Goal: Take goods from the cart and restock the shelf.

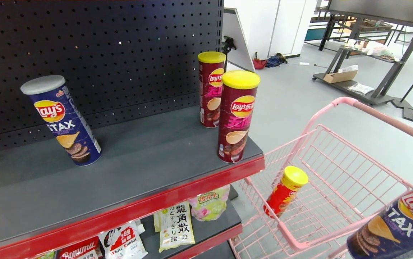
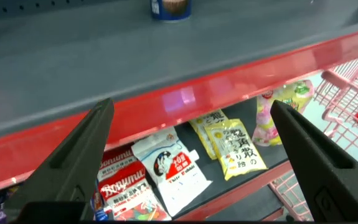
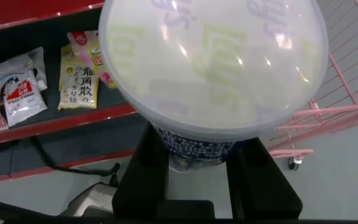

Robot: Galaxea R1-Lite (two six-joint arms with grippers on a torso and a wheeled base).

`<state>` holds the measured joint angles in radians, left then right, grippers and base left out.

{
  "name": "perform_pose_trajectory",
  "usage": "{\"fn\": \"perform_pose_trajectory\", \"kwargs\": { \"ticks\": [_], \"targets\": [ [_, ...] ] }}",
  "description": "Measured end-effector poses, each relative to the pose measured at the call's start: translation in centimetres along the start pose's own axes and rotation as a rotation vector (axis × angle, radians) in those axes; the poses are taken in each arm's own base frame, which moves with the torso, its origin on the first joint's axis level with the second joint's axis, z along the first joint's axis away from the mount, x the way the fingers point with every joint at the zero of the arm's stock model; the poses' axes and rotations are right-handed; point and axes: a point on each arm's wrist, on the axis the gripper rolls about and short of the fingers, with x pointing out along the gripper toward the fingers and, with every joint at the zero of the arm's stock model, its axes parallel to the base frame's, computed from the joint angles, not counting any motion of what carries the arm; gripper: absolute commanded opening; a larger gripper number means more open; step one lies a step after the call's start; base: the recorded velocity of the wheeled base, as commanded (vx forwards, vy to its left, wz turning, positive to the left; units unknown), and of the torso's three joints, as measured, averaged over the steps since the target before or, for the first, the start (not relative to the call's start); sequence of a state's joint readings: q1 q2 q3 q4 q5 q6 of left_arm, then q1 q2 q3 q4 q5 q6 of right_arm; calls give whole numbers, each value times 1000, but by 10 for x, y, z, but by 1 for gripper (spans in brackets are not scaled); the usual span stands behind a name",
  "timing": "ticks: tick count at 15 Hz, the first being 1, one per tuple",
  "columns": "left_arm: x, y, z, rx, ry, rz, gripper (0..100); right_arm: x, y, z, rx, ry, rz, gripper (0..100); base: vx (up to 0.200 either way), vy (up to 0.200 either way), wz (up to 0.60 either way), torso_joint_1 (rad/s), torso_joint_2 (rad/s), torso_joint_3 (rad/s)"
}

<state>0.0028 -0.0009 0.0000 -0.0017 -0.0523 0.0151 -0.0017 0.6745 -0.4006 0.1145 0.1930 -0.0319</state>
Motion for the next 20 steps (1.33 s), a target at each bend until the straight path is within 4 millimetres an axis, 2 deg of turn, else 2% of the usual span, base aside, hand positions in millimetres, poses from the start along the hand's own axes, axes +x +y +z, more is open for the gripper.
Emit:
{"fn": "perform_pose_trajectory", "kwargs": {
  "ticks": [4, 8, 12, 20],
  "targets": [
    [0, 0, 0, 0, 0, 0, 100, 4, -3, 10, 3, -30, -25, 0, 0, 0, 0, 162, -394, -233],
    [0, 0, 0, 0, 0, 0, 100, 7, -3, 8, -1, -11, -23, 0, 0, 0, 0, 156, -366, -216],
    [0, 0, 0, 0, 0, 0, 100, 8, -3, 8, -26, -8, -20, 0, 0, 0, 0, 23, -59, -28],
    [0, 0, 0, 0, 1, 0, 100, 8, -3, 5, -24, 0, -24, 0, 0, 0, 600, 5, -4, 1]
  ]
}}
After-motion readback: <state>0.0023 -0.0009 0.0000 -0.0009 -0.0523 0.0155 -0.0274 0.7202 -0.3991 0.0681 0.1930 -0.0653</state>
